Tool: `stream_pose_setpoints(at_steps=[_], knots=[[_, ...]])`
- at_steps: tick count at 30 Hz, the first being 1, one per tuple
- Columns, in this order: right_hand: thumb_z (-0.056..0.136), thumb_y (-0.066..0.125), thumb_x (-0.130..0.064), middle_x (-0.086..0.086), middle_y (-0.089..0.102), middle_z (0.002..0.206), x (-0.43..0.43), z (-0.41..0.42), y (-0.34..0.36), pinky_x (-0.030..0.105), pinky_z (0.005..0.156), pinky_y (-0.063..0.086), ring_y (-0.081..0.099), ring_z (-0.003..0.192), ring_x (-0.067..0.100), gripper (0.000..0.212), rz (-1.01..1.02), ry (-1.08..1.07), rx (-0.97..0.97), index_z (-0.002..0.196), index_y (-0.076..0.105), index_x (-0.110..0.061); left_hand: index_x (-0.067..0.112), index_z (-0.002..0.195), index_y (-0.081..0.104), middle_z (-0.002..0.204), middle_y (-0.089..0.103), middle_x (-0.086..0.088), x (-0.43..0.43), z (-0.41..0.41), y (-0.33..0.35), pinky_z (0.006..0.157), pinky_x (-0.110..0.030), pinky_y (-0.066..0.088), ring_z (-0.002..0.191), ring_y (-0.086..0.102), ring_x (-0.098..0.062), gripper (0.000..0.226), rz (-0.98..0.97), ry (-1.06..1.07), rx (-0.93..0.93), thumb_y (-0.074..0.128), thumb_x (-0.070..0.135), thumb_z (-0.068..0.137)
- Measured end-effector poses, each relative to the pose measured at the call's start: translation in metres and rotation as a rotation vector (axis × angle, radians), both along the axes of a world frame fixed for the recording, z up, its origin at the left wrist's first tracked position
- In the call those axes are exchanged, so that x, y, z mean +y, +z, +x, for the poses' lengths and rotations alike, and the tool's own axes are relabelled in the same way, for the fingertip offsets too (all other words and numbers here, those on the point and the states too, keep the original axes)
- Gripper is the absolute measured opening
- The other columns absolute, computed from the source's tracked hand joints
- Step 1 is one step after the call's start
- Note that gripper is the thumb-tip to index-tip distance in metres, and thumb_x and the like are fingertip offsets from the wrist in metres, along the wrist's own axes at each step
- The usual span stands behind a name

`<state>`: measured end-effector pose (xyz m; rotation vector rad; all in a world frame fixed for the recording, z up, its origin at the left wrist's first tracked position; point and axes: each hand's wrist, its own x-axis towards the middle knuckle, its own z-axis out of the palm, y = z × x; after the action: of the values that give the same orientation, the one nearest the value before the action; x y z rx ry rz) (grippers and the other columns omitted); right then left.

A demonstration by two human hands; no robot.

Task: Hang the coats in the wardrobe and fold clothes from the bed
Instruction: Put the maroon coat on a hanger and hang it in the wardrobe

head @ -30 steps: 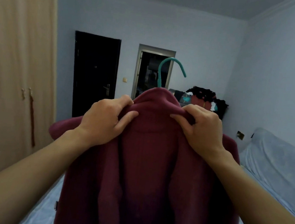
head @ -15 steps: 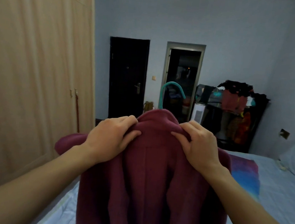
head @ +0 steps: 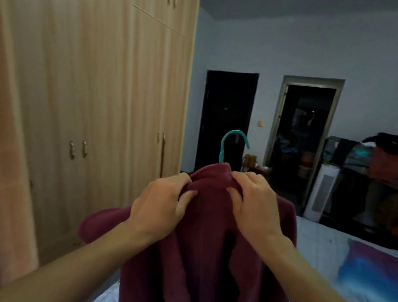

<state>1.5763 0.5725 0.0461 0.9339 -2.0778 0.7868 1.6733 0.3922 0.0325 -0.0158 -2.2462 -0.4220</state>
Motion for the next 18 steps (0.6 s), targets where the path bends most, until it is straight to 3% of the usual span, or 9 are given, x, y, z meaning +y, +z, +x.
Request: stream_pose_setpoints(at_steps=[4, 7, 9, 11, 13, 15, 17, 18], knots=[[0.093, 0.061, -0.031, 0.002, 0.055, 0.129, -0.054, 0.033, -0.009, 0.029, 0.103, 0.044, 0.051, 0.117, 0.015, 0.045, -0.077, 0.113, -0.129, 0.133, 0.055, -0.013, 0.03, 0.088, 0.056, 0.074, 0.057, 0.018, -0.036, 0.026, -0.008, 0.057, -0.014, 0.036, 0.062, 0.052, -0.001, 0.01, 0.058, 0.103, 0.014, 0.059, 0.037, 0.093], [0.091, 0.056, -0.052, 0.002, 0.041, 0.128, -0.094, 0.059, -0.015, 0.01, 0.09, 0.036, 0.046, 0.106, 0.007, 0.065, -0.12, 0.103, -0.237, 0.143, 0.044, -0.016, 0.032, 0.088, 0.055, 0.072, 0.057, 0.019, -0.06, 0.046, -0.012, 0.056, -0.015, 0.04, 0.063, 0.054, 0.001, 0.009, 0.096, 0.153, 0.011, 0.055, 0.039, 0.094], [0.088, 0.05, -0.063, 0.004, 0.042, 0.12, -0.12, 0.073, -0.016, 0.015, 0.08, 0.039, 0.05, 0.098, 0.012, 0.073, -0.076, 0.034, -0.294, 0.145, 0.039, -0.018, 0.032, 0.088, 0.055, 0.071, 0.057, 0.019, -0.073, 0.059, -0.015, 0.055, -0.017, 0.044, 0.063, 0.055, 0.002, 0.009, 0.105, 0.172, 0.009, 0.054, 0.039, 0.094], [0.086, 0.049, -0.068, 0.006, 0.049, 0.115, -0.142, 0.084, -0.013, 0.026, 0.082, 0.047, 0.056, 0.101, 0.021, 0.074, -0.045, -0.002, -0.374, 0.139, 0.042, -0.016, 0.032, 0.089, 0.056, 0.073, 0.058, 0.017, -0.082, 0.069, -0.019, 0.056, -0.021, 0.048, 0.063, 0.056, 0.001, 0.007, 0.129, 0.182, -0.003, 0.054, 0.037, 0.094], [0.083, 0.055, -0.067, 0.008, 0.055, 0.114, -0.16, 0.091, -0.011, 0.038, 0.091, 0.051, 0.057, 0.105, 0.025, 0.077, -0.055, 0.013, -0.469, 0.133, 0.046, -0.01, 0.031, 0.092, 0.057, 0.076, 0.058, 0.017, -0.09, 0.078, -0.022, 0.058, -0.02, 0.048, 0.065, 0.056, 0.002, 0.004, 0.16, 0.176, -0.009, 0.056, 0.034, 0.094], [0.081, 0.062, -0.061, 0.009, 0.059, 0.114, -0.174, 0.096, -0.012, 0.042, 0.093, 0.051, 0.059, 0.106, 0.024, 0.075, -0.07, 0.035, -0.536, 0.129, 0.048, -0.006, 0.03, 0.094, 0.058, 0.077, 0.059, 0.017, -0.096, 0.084, -0.025, 0.059, -0.019, 0.047, 0.066, 0.056, 0.002, 0.003, 0.187, 0.159, -0.01, 0.058, 0.032, 0.094], [0.081, 0.069, -0.049, 0.005, 0.065, 0.105, -0.183, 0.101, -0.011, 0.033, 0.084, 0.055, 0.063, 0.098, 0.018, 0.055, -0.122, 0.068, -0.577, 0.116, 0.055, -0.009, 0.029, 0.095, 0.057, 0.079, 0.059, 0.016, -0.097, 0.089, -0.028, 0.061, -0.022, 0.048, 0.069, 0.056, 0.0, 0.004, 0.186, 0.146, -0.022, 0.056, 0.032, 0.095], [0.08, 0.072, -0.042, 0.001, 0.067, 0.099, -0.186, 0.101, -0.011, 0.023, 0.075, 0.055, 0.064, 0.091, 0.013, 0.044, -0.159, 0.078, -0.587, 0.108, 0.057, -0.012, 0.029, 0.097, 0.057, 0.082, 0.059, 0.016, -0.097, 0.09, -0.029, 0.063, -0.024, 0.05, 0.071, 0.056, -0.001, 0.006, 0.184, 0.139, -0.035, 0.054, 0.033, 0.095]])
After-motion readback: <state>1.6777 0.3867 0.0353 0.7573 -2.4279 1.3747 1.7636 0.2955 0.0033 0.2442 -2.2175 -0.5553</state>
